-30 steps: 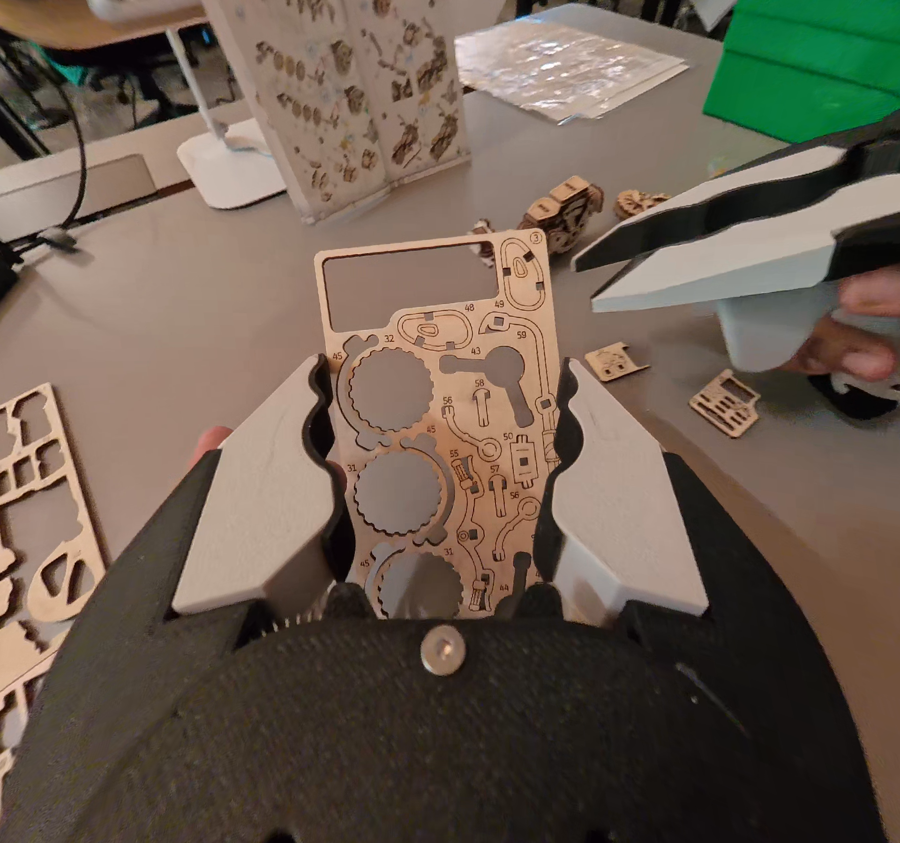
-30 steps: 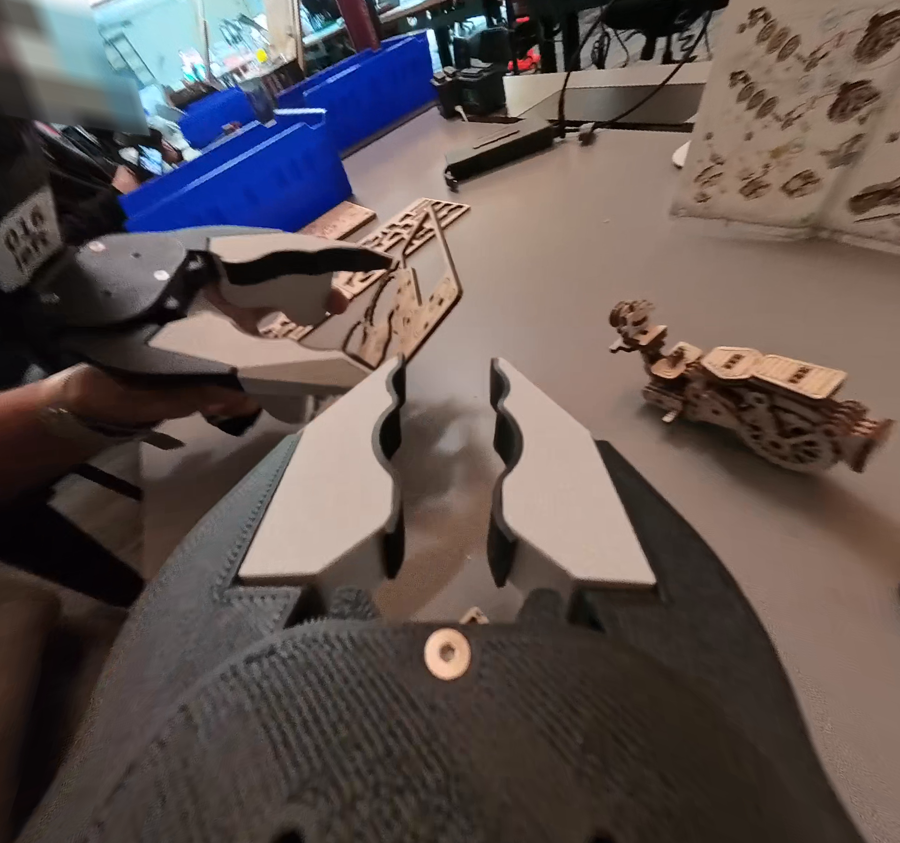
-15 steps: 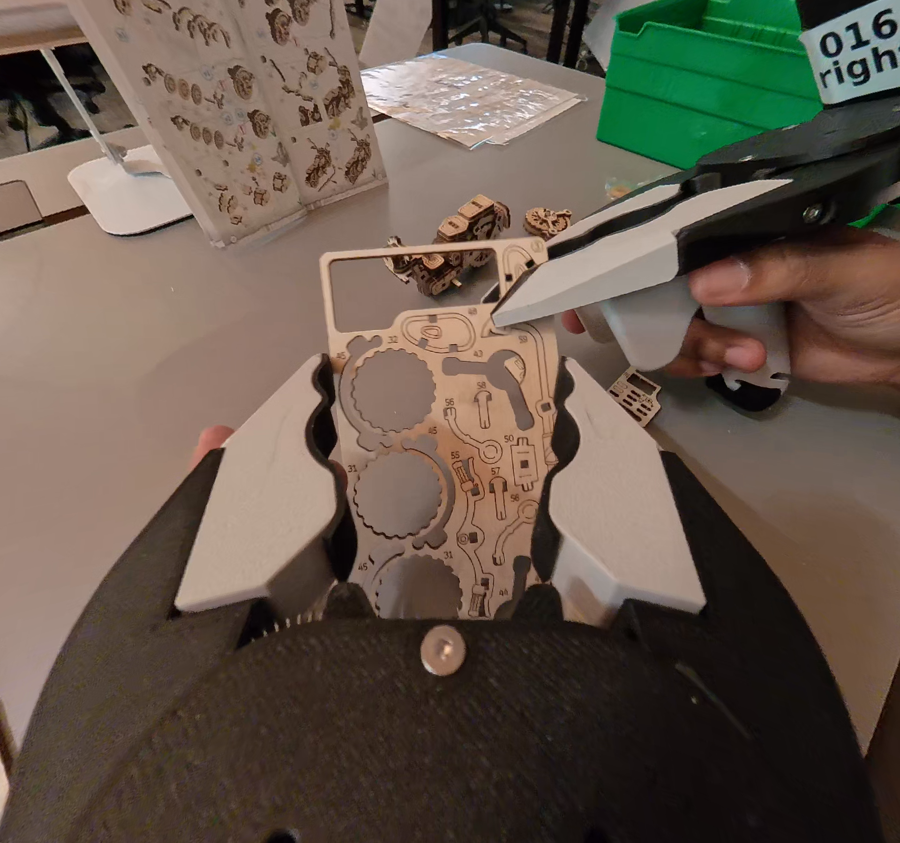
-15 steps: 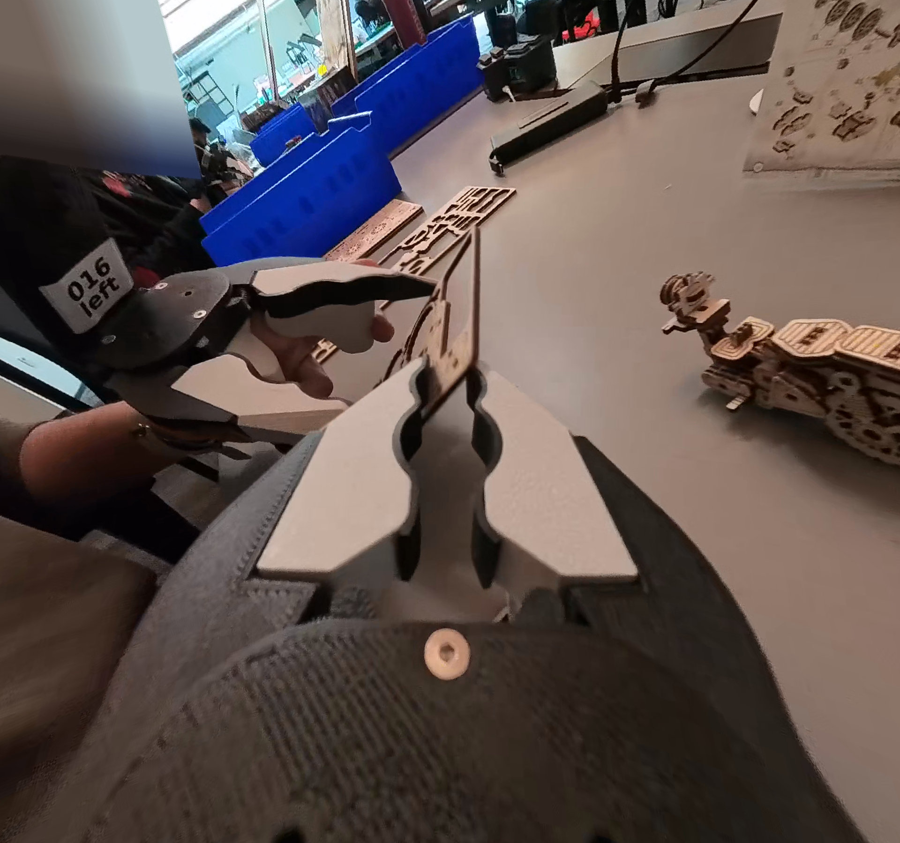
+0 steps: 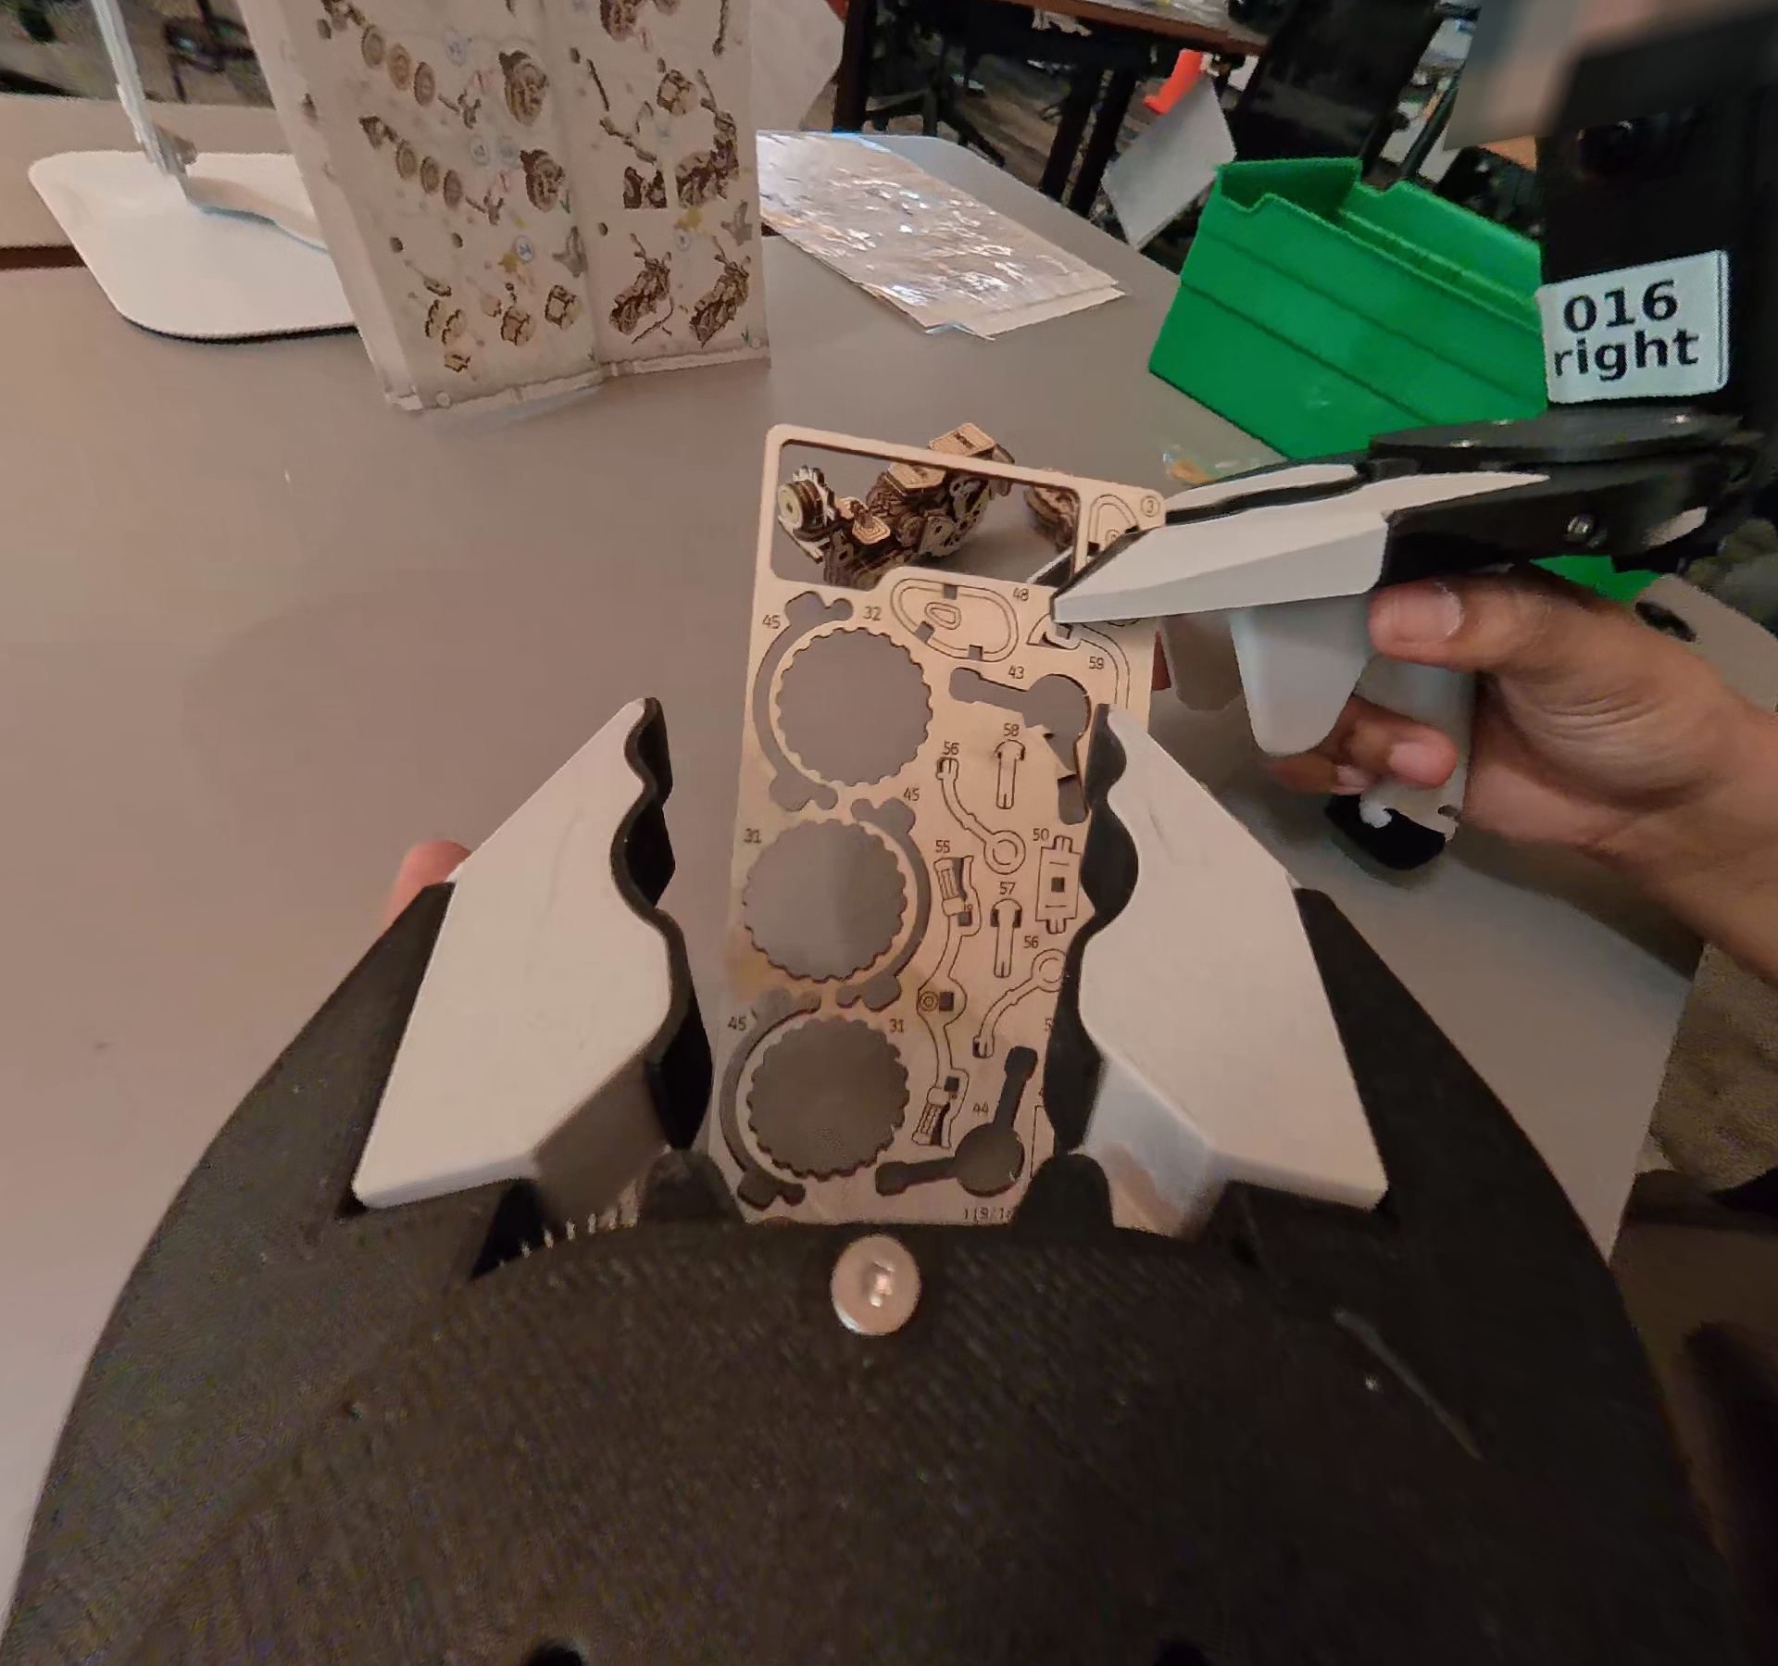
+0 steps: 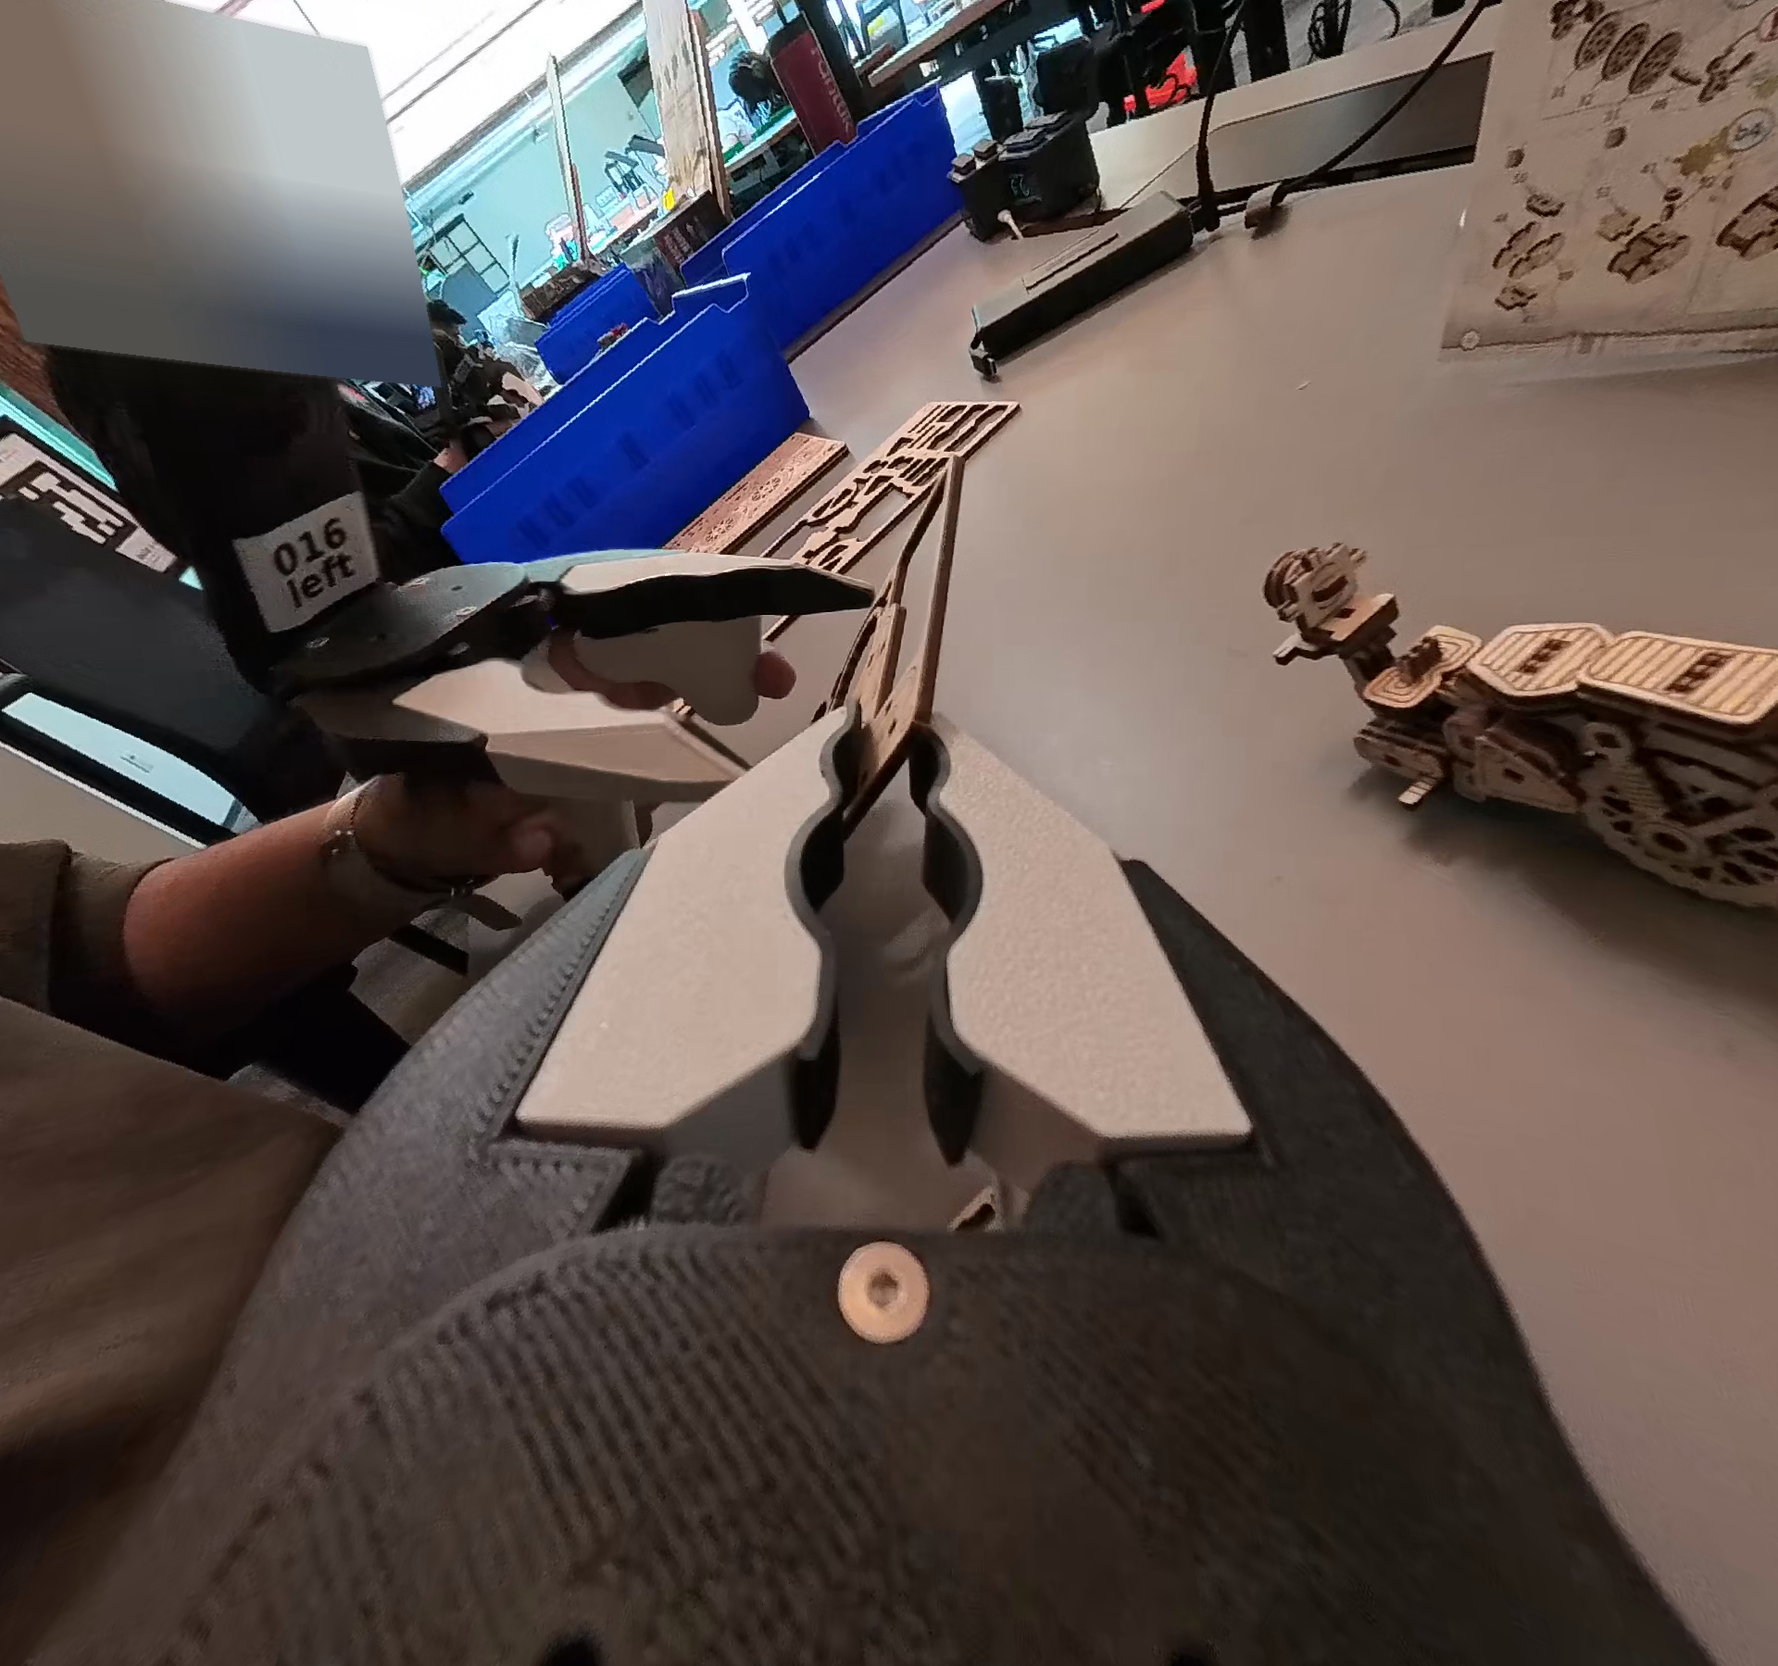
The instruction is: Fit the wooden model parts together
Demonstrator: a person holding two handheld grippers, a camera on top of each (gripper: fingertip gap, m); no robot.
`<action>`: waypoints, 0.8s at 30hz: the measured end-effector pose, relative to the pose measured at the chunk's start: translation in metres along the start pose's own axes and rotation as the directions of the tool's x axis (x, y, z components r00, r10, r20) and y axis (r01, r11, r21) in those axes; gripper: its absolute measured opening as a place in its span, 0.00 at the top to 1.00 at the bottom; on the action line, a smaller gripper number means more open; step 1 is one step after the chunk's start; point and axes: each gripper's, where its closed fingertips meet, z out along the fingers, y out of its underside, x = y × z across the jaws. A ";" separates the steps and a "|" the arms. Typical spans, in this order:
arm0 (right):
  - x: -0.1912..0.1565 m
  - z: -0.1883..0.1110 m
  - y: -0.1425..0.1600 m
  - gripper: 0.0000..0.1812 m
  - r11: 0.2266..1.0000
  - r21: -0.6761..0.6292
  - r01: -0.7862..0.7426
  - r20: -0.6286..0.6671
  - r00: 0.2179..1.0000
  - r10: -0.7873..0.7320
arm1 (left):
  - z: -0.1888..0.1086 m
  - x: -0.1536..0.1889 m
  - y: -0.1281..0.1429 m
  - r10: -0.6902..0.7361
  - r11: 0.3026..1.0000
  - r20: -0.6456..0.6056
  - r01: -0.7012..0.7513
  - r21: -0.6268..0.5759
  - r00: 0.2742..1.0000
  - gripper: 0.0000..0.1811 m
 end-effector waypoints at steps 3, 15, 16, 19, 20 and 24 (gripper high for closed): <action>-0.001 0.000 0.000 0.96 1.000 0.003 -0.002 0.011 1.000 0.002 | 0.000 -0.004 0.001 -0.068 0.998 -0.026 0.068 -0.001 0.997 0.52; 0.000 -0.002 0.000 0.96 1.000 -0.003 -0.009 0.022 1.000 0.009 | 0.002 -0.008 0.008 -0.089 0.996 -0.071 0.088 -0.024 0.993 0.56; 0.000 -0.002 0.000 0.96 1.000 -0.003 -0.009 0.021 1.000 0.009 | 0.002 -0.008 0.008 -0.089 0.996 -0.070 0.087 -0.025 0.994 0.56; 0.000 -0.002 0.000 0.96 1.000 -0.004 -0.007 0.020 1.000 0.007 | 0.002 -0.010 0.009 -0.088 0.996 -0.066 0.086 -0.026 0.994 0.57; 0.000 -0.002 0.000 0.96 1.000 -0.004 -0.007 0.020 1.000 0.007 | 0.002 -0.010 0.009 -0.090 0.996 -0.068 0.089 -0.027 0.994 0.57; 0.001 -0.002 0.000 0.96 1.000 -0.004 -0.006 0.019 1.000 0.006 | 0.002 -0.011 0.009 -0.099 0.995 -0.069 0.098 -0.027 0.993 0.57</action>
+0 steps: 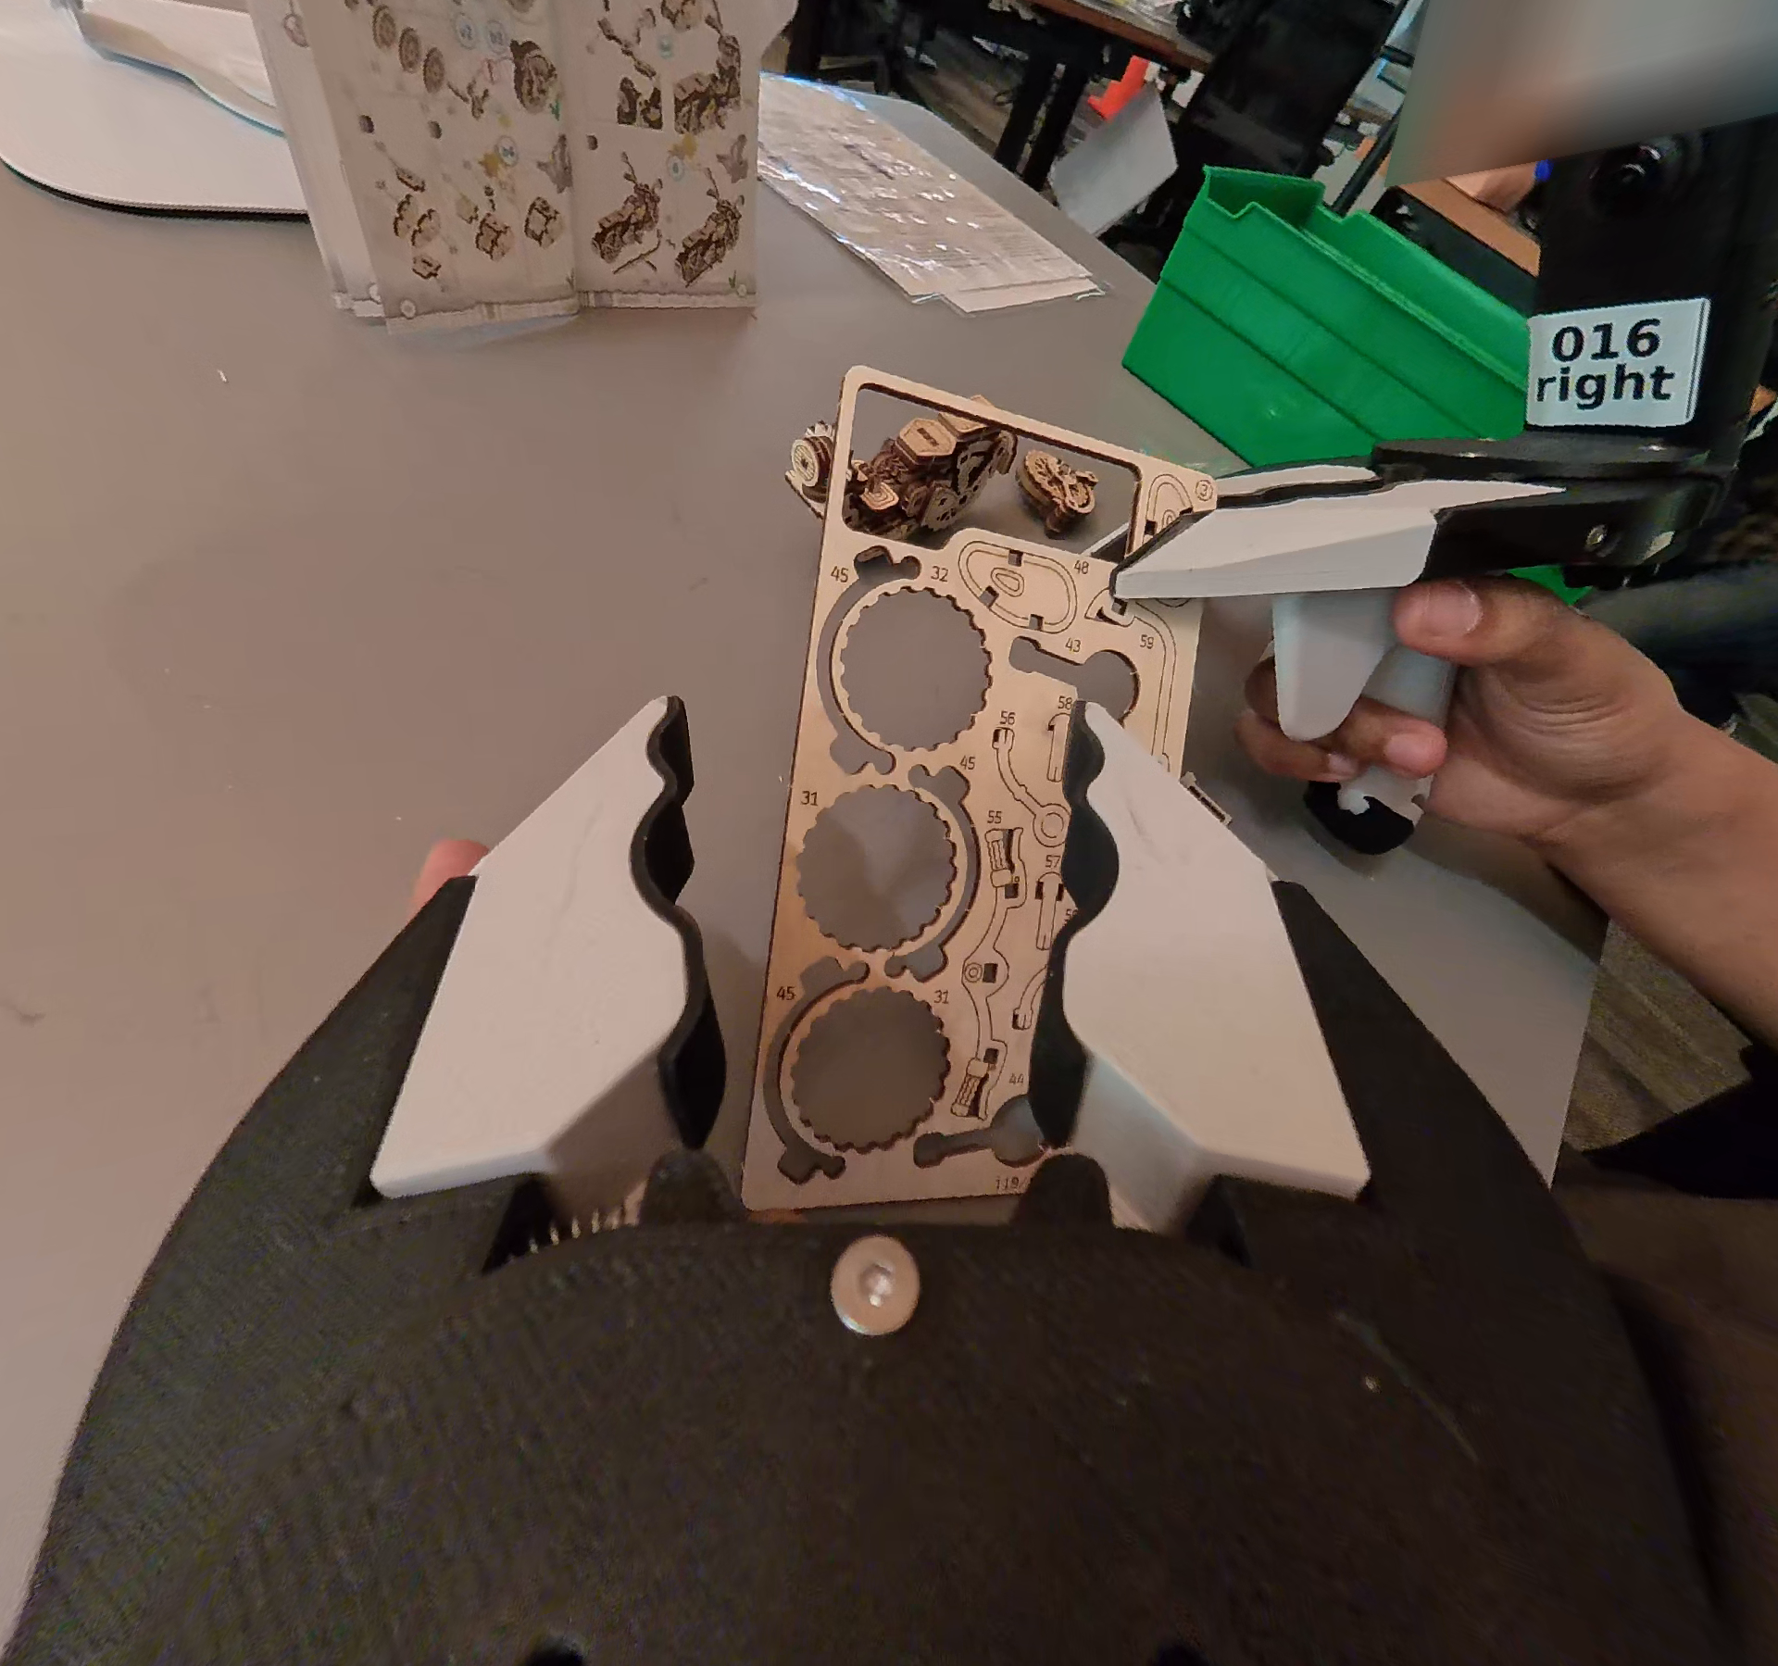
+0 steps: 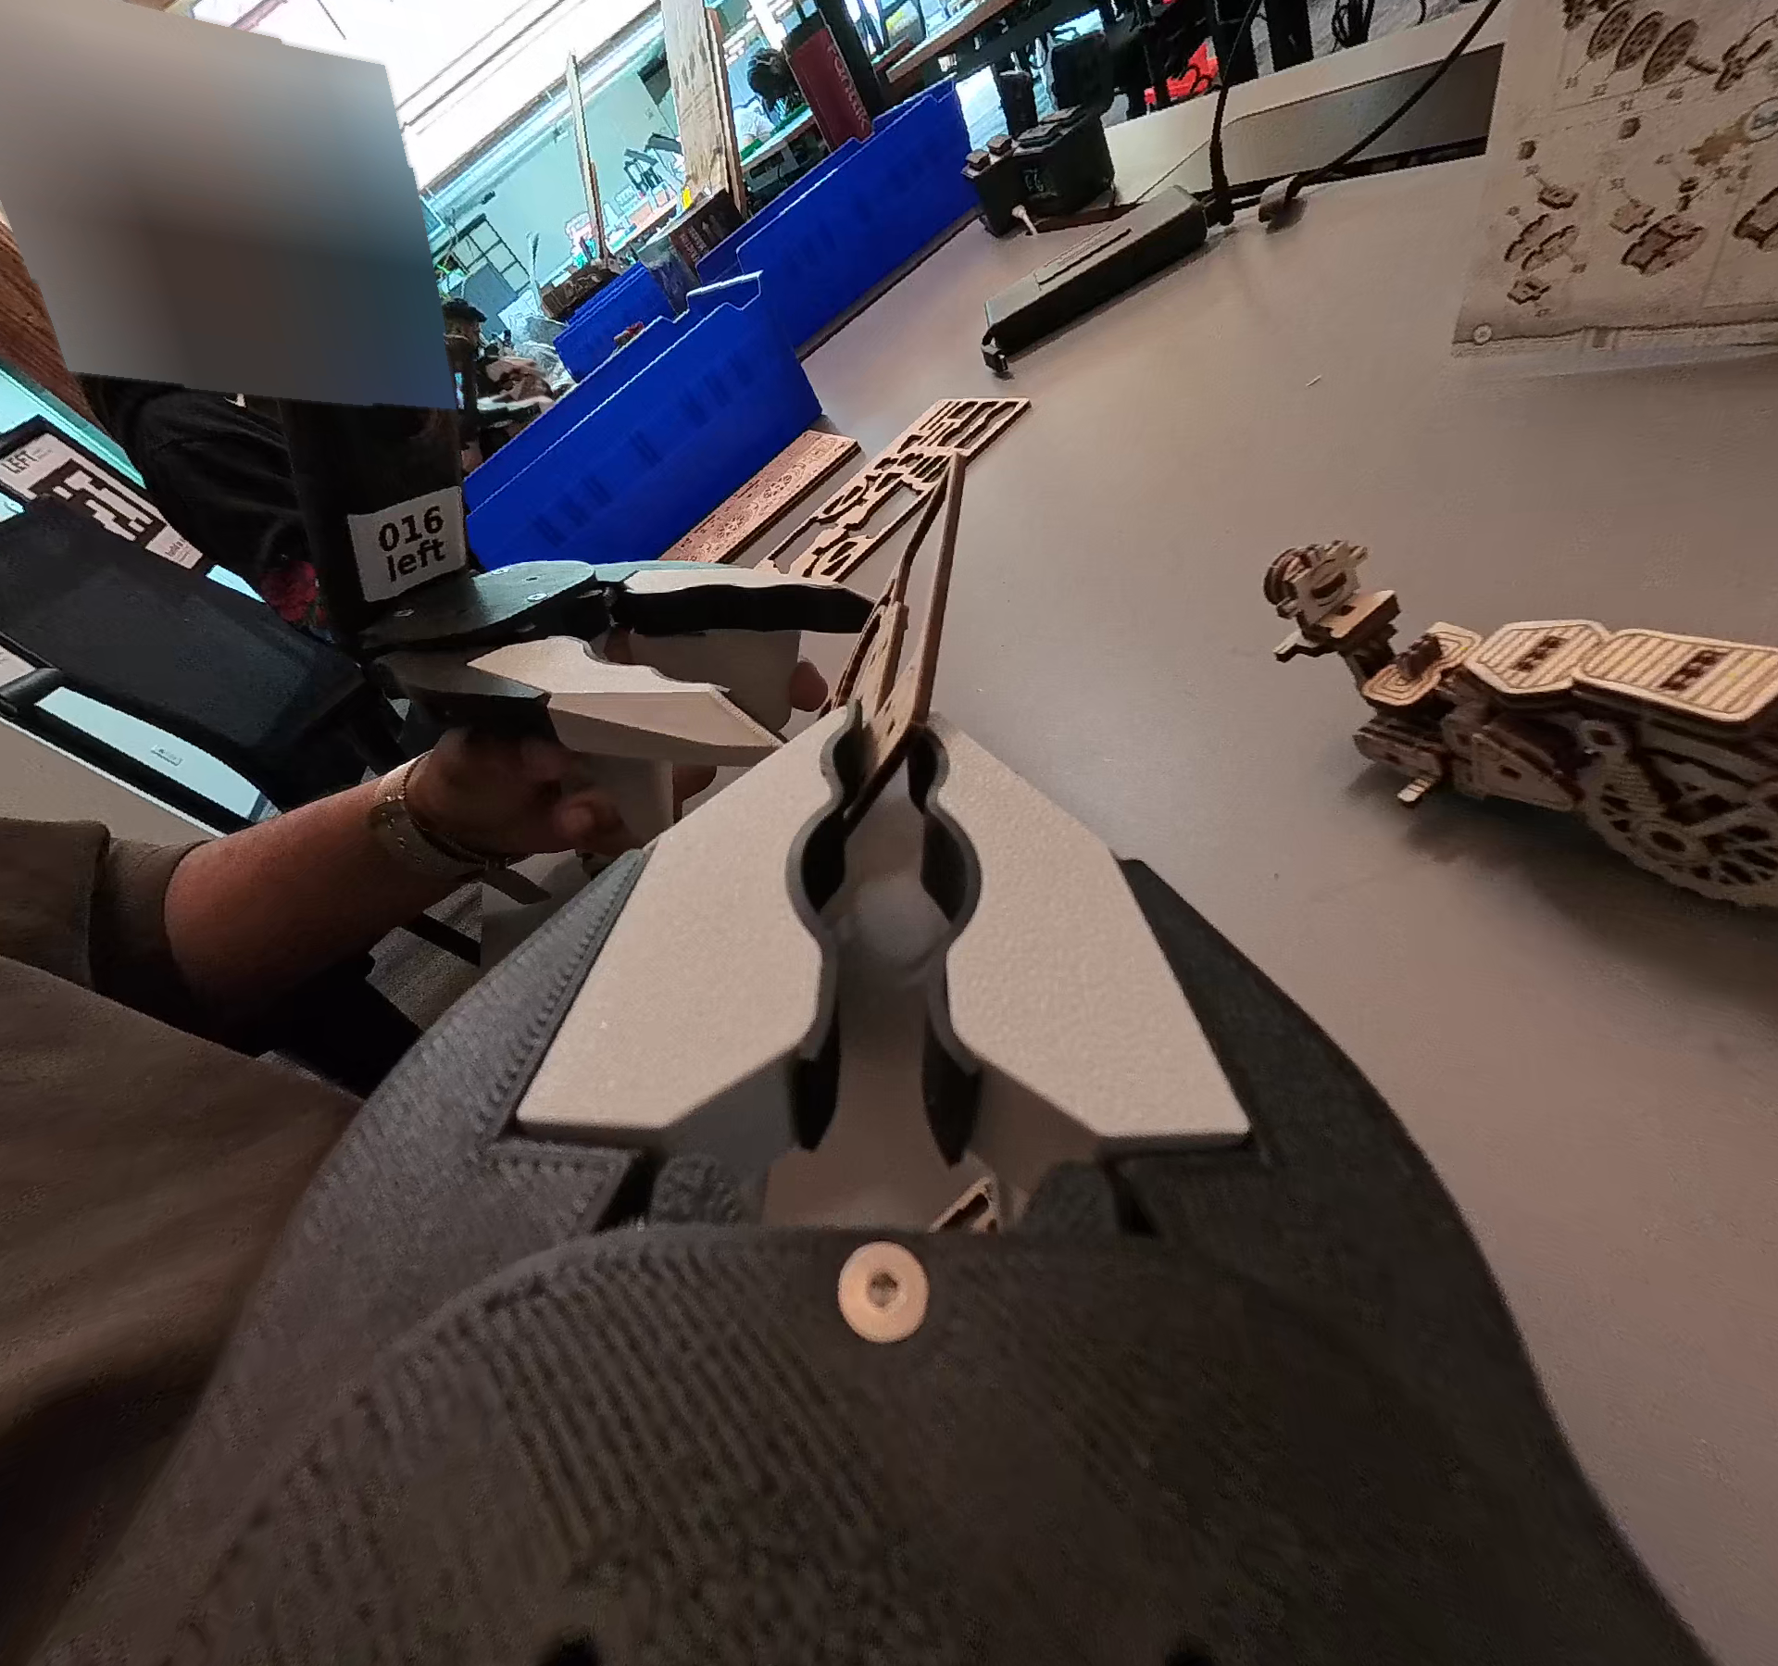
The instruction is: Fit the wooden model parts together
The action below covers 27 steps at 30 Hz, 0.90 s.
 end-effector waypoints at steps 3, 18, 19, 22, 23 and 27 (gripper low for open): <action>0.000 0.000 0.000 0.96 1.000 -0.001 0.000 0.000 1.000 0.000 | 0.000 0.000 0.000 0.001 1.000 0.002 -0.001 -0.001 1.000 0.57; 0.001 0.000 0.000 0.96 1.000 -0.002 0.003 -0.003 1.000 -0.003 | 0.000 -0.003 0.001 -0.007 1.000 0.008 0.007 -0.004 1.000 0.58; 0.001 0.000 0.000 0.96 1.000 -0.002 0.003 -0.003 1.000 -0.003 | 0.000 -0.003 0.001 -0.008 1.000 0.008 0.008 -0.005 1.000 0.58; 0.001 0.000 0.000 0.96 1.000 -0.002 0.003 -0.003 1.000 -0.003 | 0.000 -0.003 0.001 -0.007 1.000 0.009 0.007 -0.004 1.000 0.58; 0.001 0.000 0.000 0.96 1.000 -0.002 0.003 -0.003 1.000 -0.003 | 0.000 -0.004 0.001 -0.007 1.000 0.010 0.007 -0.004 1.000 0.58; 0.001 0.000 0.000 0.96 1.000 -0.002 0.003 -0.003 1.000 -0.003 | 0.000 -0.004 0.001 -0.013 1.000 0.006 0.013 -0.004 1.000 0.58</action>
